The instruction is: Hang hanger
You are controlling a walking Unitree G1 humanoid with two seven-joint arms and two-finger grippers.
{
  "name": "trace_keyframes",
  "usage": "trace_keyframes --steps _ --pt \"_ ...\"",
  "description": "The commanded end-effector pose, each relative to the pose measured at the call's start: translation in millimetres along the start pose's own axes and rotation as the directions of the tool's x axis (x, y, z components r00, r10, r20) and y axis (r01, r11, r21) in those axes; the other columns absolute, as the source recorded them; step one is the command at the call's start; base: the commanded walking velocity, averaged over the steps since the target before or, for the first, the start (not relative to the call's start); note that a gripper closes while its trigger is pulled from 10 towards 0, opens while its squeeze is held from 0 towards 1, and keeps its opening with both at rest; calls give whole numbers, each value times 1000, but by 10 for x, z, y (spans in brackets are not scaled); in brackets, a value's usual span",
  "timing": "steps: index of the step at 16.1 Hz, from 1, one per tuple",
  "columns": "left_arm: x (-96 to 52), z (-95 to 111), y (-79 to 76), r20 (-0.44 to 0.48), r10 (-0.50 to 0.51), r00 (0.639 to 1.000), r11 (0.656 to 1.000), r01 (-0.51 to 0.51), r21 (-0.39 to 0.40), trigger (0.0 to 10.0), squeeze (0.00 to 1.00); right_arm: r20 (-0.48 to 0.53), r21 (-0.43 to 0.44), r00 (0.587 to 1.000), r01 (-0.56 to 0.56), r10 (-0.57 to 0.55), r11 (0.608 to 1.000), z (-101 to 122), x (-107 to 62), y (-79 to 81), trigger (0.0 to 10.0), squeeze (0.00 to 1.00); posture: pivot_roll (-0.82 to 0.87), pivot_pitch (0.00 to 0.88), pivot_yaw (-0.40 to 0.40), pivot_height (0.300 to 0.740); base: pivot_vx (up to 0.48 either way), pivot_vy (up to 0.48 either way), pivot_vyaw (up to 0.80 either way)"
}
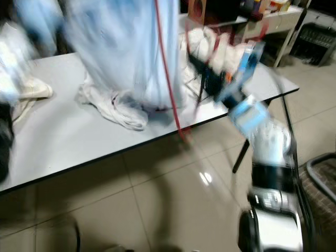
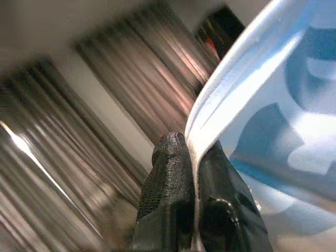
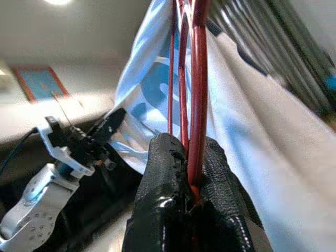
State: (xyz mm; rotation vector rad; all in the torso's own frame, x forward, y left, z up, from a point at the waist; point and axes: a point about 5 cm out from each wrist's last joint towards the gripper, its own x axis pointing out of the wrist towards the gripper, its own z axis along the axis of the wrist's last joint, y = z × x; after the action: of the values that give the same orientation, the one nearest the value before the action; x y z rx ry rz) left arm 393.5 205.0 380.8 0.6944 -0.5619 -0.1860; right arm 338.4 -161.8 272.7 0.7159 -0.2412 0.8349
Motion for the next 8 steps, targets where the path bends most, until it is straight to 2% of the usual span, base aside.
trace_keyframes --steps 1,2,3,4,5,6,7,8 --pt "27 27 42 -21 -36 999 999 36 8 0 0 64 3 998 14 -14 1000 93 -30 -10 0 0 -191 0 117 740 0 0 0" --pt "91 92 -35 -21 -135 991 991 136 16 0 0 27 18 996 87 -87 996 -38 -118 -97 0 0 -189 0 134 740 0 0 0" --pt "107 97 -88 -23 -178 984 984 179 13 0 0 7 26 993 122 -122 992 -107 -164 -139 0 0 -189 0 134 740 0 0 0" --pt "84 4 -344 -41 -318 947 948 318 -8 0 0 -41 86 965 261 -258 962 -346 -348 -282 0 0 -189 0 136 740 0 0 0" --pt "62 -36 -434 -42 -356 934 935 355 -24 0 0 -58 102 954 298 -293 949 -423 -408 -312 0 0 -189 0 136 740 0 0 0" --pt "-43 -179 -798 -39 -486 873 871 481 -100 0 0 -136 156 911 408 -389 900 -748 -639 -375 0 0 -192 0 136 740 0 0 0" --pt "-74 -212 -891 -39 -512 858 855 505 -122 0 0 -163 160 902 424 -400 891 -825 -690 -375 0 0 -191 0 135 740 0 0 0" --pt "-143 -274 -1079 -40 -562 826 820 550 -157 0 0 -211 169 893 434 -398 885 -943 -764 -362 0 0 -192 0 133 740 0 0 0"
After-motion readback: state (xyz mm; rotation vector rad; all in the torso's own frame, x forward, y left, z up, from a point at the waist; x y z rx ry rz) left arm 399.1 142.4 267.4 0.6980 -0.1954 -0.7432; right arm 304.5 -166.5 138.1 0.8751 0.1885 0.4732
